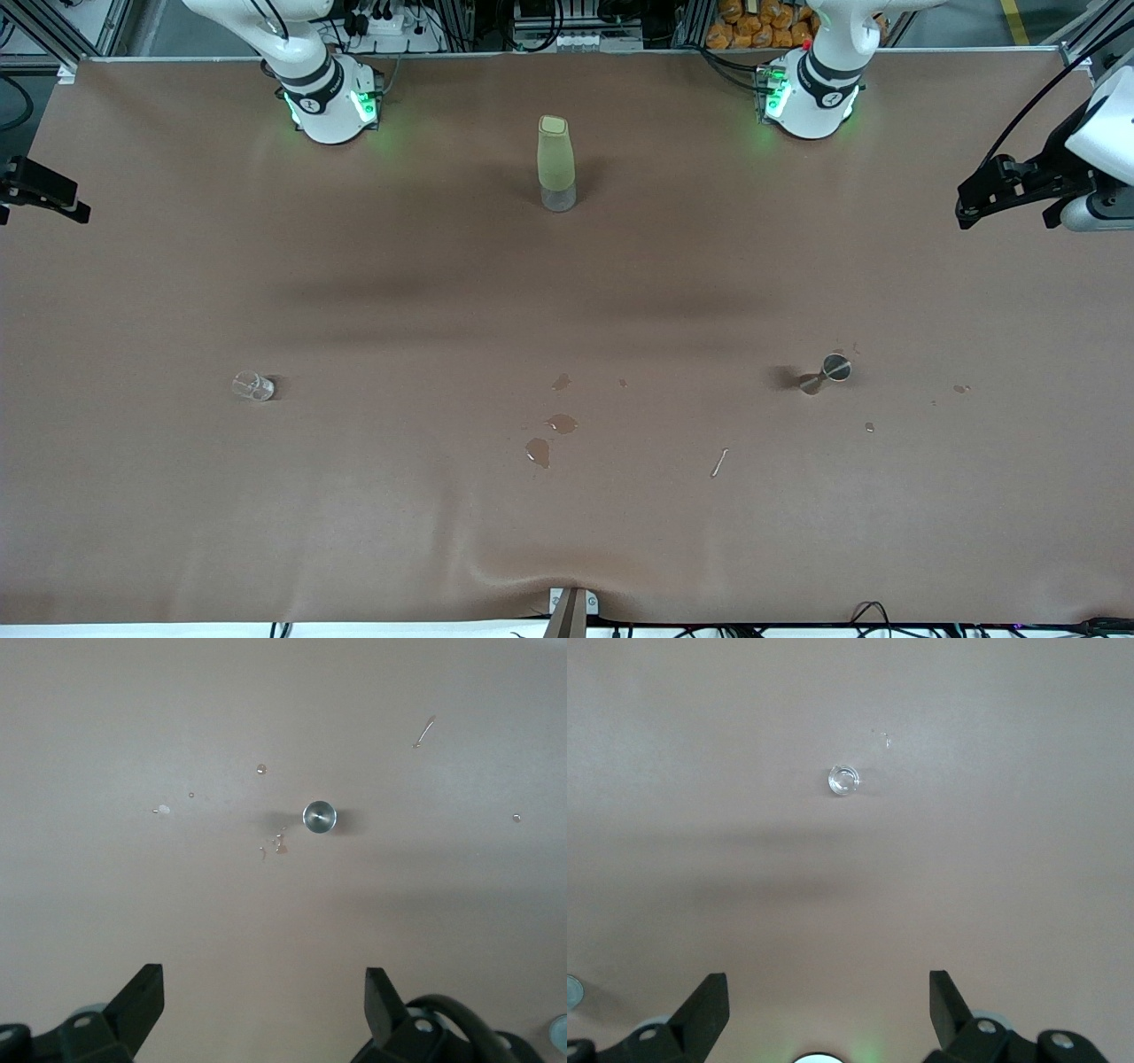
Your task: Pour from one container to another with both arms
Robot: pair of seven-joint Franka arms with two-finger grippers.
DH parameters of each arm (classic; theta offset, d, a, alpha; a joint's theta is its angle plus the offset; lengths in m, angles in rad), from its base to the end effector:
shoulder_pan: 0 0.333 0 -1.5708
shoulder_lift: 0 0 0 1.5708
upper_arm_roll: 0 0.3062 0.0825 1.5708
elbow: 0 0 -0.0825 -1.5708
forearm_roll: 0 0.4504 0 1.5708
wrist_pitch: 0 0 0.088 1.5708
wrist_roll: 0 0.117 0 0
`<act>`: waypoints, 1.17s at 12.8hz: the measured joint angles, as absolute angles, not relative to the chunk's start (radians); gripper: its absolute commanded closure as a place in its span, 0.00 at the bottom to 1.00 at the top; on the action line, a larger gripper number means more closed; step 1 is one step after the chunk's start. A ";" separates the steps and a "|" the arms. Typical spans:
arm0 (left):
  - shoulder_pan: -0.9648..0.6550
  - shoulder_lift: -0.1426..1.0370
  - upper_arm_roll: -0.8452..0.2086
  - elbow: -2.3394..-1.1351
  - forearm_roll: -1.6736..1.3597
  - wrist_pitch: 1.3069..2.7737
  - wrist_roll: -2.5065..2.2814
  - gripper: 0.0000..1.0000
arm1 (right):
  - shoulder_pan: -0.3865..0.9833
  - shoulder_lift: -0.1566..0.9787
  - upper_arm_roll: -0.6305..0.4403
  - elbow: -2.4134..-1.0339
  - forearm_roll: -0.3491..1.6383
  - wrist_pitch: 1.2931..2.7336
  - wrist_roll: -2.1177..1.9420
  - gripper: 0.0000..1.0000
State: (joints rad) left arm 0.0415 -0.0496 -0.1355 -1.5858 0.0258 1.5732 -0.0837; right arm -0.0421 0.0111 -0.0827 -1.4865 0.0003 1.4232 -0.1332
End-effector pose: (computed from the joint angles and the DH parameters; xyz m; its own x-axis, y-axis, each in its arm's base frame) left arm 0.6043 -0.0558 0.6271 0.9992 -0.0104 0.0391 -0.0093 -0.9995 -0.0293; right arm 0.6034 -0.0754 0.6303 0.9972 0.0087 -0.0737 0.0081 -0.9999 -0.0093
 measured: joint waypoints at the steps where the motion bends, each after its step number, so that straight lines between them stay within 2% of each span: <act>1: 0.042 -0.048 -0.136 -1.586 0.026 1.573 -0.084 0.00 | -0.043 0.011 -0.083 -1.489 0.000 1.423 -0.133 0.00; 6: 0.053 -0.045 -0.132 -1.576 0.026 1.553 -0.074 0.00 | -0.048 0.012 -0.079 -1.501 0.000 1.424 -0.133 0.00; 9: 0.123 -0.023 -0.129 -1.578 -0.020 1.549 0.055 0.00 | -0.048 0.012 -0.076 -1.503 0.000 1.429 -0.143 0.00; 12: 0.241 0.035 -0.124 -1.587 -0.128 1.606 0.277 0.00 | -0.055 0.013 -0.077 -1.505 0.000 1.431 -0.213 0.00; 15: 0.308 0.078 -0.123 -1.657 -0.237 1.707 0.437 0.00 | -0.094 0.024 -0.079 -1.510 0.002 1.444 -0.311 0.00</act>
